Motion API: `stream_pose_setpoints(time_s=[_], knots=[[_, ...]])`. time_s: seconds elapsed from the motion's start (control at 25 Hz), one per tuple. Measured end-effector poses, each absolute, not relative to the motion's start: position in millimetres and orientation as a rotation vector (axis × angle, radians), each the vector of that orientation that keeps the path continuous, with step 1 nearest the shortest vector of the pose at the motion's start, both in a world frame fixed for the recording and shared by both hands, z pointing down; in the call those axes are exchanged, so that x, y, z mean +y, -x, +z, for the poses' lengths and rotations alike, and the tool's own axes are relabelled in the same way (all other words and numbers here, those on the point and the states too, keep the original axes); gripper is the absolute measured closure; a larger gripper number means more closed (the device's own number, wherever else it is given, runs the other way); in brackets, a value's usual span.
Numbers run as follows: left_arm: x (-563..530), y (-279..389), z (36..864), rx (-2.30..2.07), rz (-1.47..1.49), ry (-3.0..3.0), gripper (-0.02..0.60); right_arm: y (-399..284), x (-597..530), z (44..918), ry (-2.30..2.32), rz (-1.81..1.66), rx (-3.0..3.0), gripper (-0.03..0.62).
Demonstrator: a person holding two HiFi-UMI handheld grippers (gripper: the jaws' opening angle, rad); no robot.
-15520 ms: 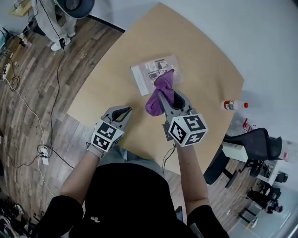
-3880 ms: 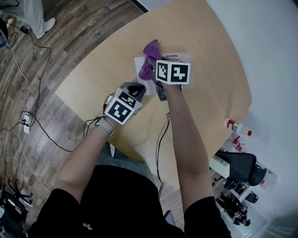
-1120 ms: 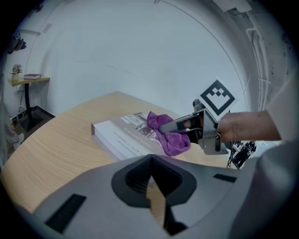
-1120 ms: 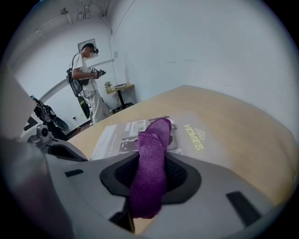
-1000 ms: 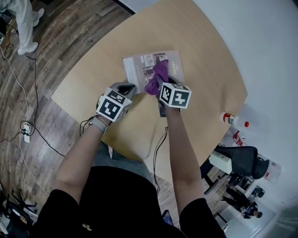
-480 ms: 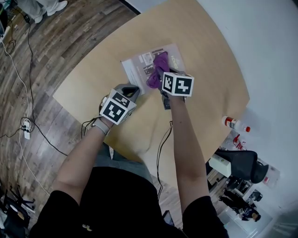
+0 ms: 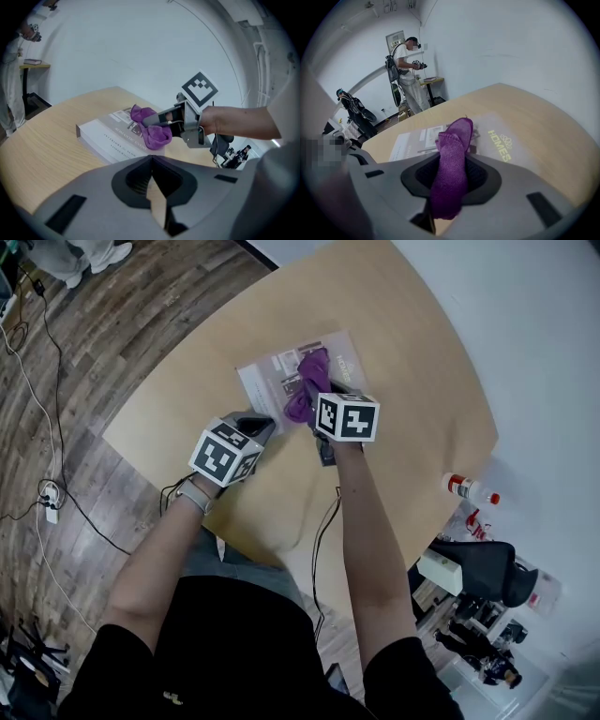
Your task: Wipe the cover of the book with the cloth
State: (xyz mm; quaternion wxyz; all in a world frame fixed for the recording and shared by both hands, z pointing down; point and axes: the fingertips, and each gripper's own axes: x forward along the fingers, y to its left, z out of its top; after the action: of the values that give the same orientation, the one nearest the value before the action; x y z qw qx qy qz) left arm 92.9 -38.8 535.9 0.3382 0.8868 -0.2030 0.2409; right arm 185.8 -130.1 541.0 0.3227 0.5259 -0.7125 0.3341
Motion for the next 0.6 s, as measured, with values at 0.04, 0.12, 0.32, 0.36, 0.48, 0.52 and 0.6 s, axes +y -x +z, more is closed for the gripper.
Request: stream_pose_setpoints(time_s=[0.04,0.12,0.32,0.36,0.48,0.52,0.6], knots=[[-40.2,-92.2,533.1,-0.534,0.603,-2.312,0.561,-183.5,-126.8,541.2,-1.378,0.877,-1.875,0.470],[-44.7,-91.3,526.6,-0.557,0.566,-2.327,0.561,-177.9,-118.9,542.1,-1.373,0.875,-1.879,0.470],[-47.1,-91.3,520.2,-0.573,0.602,-2.341,0.561,-156.7,-92.1,543.3,-1.350,0.894,-1.892,0.471],[-45.0,-91.0,522.2,-0.570,0.619,-2.336,0.561,-153.2,-86.7,543.5,-1.350,0.891,-1.894,0.471],[-38.0,-90.4,527.8,-0.559,0.669,-2.323,0.561,-148.5,-77.4,543.6,-1.365,0.858,-1.893,0.471],[-36.2,-91.1,528.9,-0.554,0.692,-2.323,0.561,-148.6,-76.7,543.6,-1.370,0.845,-1.892,0.470],[-32.9,-93.7,530.9,-0.534,0.751,-2.336,0.561,-149.9,-76.3,543.4,-1.378,0.833,-1.885,0.470]])
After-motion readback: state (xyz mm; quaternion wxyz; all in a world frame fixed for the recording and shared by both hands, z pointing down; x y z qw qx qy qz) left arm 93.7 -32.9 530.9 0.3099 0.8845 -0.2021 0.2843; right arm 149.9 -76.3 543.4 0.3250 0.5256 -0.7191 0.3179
